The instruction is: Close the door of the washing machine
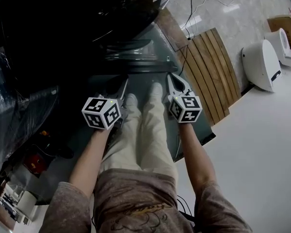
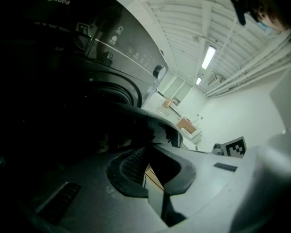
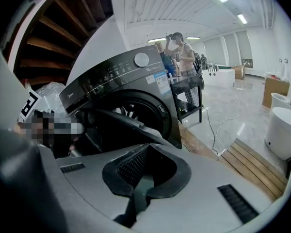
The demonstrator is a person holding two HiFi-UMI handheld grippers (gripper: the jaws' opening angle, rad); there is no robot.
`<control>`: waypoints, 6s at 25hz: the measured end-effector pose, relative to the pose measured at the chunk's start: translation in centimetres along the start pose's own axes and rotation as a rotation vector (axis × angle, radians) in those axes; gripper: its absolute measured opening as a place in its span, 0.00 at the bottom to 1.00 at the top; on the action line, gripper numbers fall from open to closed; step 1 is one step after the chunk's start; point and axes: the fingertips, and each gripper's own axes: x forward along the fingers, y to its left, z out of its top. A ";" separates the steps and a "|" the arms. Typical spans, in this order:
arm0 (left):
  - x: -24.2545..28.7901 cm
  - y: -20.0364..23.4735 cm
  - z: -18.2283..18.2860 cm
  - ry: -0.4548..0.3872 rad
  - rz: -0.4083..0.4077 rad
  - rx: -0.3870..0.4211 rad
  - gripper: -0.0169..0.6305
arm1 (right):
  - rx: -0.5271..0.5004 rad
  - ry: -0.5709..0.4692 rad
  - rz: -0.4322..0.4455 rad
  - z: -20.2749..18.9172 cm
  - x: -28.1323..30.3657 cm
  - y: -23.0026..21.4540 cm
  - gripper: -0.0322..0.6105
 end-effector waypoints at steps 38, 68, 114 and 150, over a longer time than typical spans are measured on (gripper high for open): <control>1.9 7.4 10.2 -0.225 0.292 -0.138 0.03 | -0.158 0.052 0.248 13.9 16.9 0.2 0.04; -1.5 2.8 15.9 -0.284 0.304 -0.067 0.03 | -0.153 -0.018 0.337 21.1 9.7 3.7 0.04; -25.2 -13.8 27.7 -0.587 0.193 0.287 0.03 | -0.419 -0.497 0.430 33.6 -20.9 19.4 0.04; -24.2 -10.0 24.0 -0.651 0.275 0.210 0.03 | -0.301 -0.419 0.342 30.2 -16.5 15.3 0.04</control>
